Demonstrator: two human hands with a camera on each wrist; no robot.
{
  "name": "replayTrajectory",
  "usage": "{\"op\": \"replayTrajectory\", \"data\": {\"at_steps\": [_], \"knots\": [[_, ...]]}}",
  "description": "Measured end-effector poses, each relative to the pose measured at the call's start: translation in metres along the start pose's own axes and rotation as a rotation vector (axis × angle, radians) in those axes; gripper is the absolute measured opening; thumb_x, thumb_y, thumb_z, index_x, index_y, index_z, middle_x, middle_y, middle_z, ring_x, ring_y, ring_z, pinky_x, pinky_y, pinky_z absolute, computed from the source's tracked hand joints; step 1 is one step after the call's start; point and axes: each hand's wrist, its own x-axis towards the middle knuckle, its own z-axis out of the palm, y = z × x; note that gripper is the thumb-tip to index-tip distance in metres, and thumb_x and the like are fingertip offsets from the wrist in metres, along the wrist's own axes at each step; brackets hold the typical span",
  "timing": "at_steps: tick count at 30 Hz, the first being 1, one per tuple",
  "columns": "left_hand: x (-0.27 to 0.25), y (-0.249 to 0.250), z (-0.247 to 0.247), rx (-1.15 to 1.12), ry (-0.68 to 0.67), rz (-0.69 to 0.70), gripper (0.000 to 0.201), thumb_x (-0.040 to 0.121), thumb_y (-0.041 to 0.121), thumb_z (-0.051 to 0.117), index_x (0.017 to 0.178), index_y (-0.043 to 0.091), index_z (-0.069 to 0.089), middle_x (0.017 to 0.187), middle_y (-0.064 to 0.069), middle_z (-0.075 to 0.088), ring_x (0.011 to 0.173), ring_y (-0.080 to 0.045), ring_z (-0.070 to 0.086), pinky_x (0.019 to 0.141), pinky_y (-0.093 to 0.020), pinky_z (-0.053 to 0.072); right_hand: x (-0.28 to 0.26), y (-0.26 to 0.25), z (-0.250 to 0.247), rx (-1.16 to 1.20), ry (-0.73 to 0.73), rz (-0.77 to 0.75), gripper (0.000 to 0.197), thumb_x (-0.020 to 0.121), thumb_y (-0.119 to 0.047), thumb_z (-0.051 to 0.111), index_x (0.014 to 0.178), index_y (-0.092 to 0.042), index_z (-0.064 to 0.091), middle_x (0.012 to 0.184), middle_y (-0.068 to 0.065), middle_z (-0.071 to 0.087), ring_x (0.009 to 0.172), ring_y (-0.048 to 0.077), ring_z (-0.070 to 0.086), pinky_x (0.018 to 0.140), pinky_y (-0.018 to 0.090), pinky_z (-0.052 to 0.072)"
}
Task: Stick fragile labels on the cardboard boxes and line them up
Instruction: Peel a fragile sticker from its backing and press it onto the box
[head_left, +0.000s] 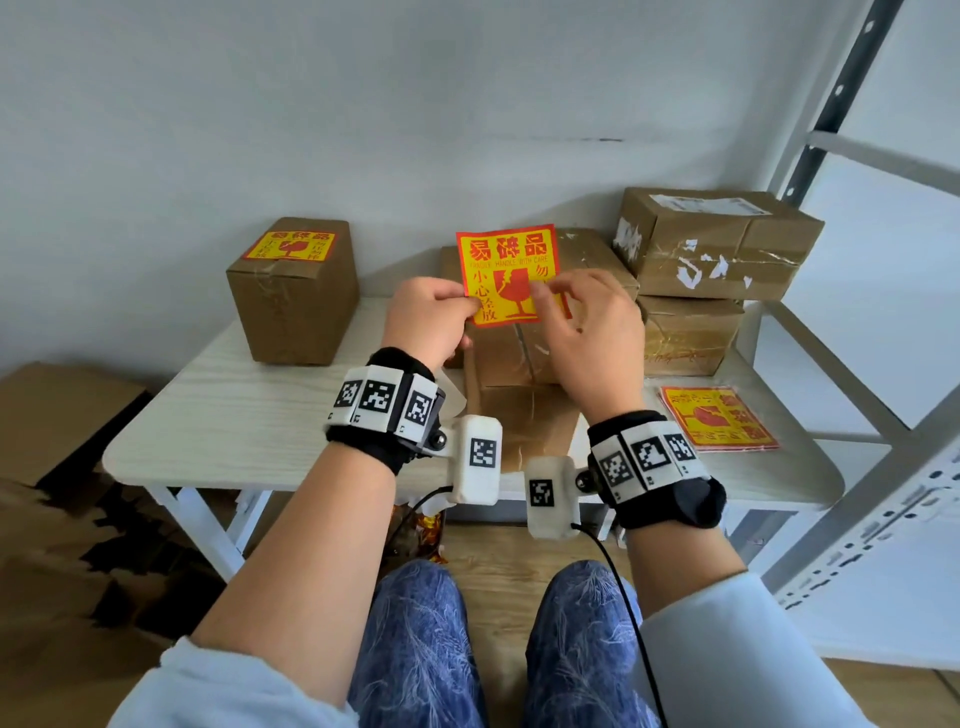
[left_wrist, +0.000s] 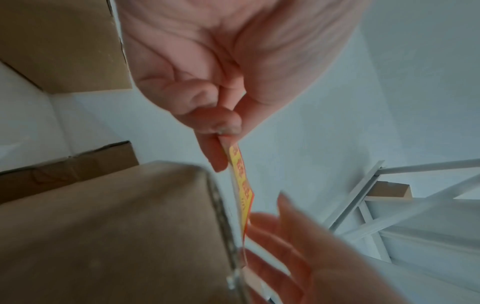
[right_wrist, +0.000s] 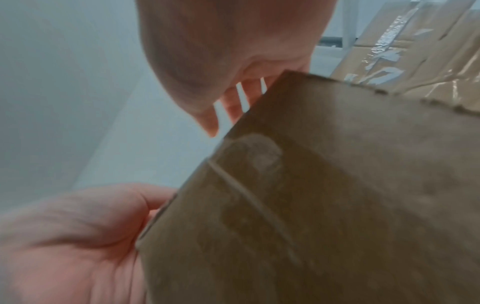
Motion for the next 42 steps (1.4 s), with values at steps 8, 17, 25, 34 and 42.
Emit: {"op": "replayTrajectory", "data": {"at_steps": [8,17,25,34,42], "knots": [[-0.001,-0.003,0.006,0.134,-0.019,0.061,0.028,0.093,0.014,0.060,0.121,0.016,0.063,0.093,-0.005,0.072,0.044,-0.006,0.055,0.039,-0.014,0.036,0.004,0.008,-0.002,0.093,-0.065,0.268,0.035,0.089,-0.005,0.059,0.123,-0.013,0.056,0.065,-0.011,0.051,0.062,0.003,0.050,0.056,0.013,0.035],[0.001,-0.015,0.012,0.424,0.057,0.143,0.051,0.090,0.017,0.056,0.137,0.023,0.040,0.083,0.001,0.070,0.080,-0.022,0.066,0.075,-0.032,0.047,-0.002,0.005,-0.002,-0.044,-0.178,0.244,0.034,0.091,-0.008,0.050,0.118,-0.017,0.067,0.076,-0.001,0.063,0.069,0.019,0.058,0.061,0.027,0.046],[0.000,-0.018,0.016,0.515,0.034,0.168,0.050,0.090,0.015,0.049,0.138,0.022,0.036,0.089,-0.002,0.068,0.089,-0.024,0.061,0.072,-0.036,0.043,-0.003,0.003,0.001,-0.112,-0.193,0.222,0.029,0.091,-0.013,0.050,0.108,-0.015,0.074,0.098,0.008,0.074,0.082,0.024,0.067,0.069,0.024,0.047],[-0.001,-0.019,0.016,0.503,0.043,0.156,0.044,0.095,0.014,0.049,0.137,0.022,0.041,0.093,-0.005,0.065,0.088,-0.022,0.060,0.070,-0.031,0.039,-0.004,-0.001,-0.001,-0.179,-0.201,0.155,0.026,0.089,-0.013,0.051,0.098,-0.013,0.075,0.096,0.008,0.073,0.084,0.027,0.065,0.075,0.037,0.055],[-0.001,-0.021,0.017,0.489,0.060,0.168,0.039,0.093,0.014,0.048,0.130,0.024,0.048,0.094,-0.004,0.066,0.091,-0.024,0.060,0.073,-0.033,0.044,-0.005,-0.001,-0.004,-0.230,-0.242,0.139,0.026,0.092,-0.015,0.049,0.101,-0.015,0.074,0.102,0.006,0.071,0.088,0.027,0.064,0.074,0.034,0.053]]}}
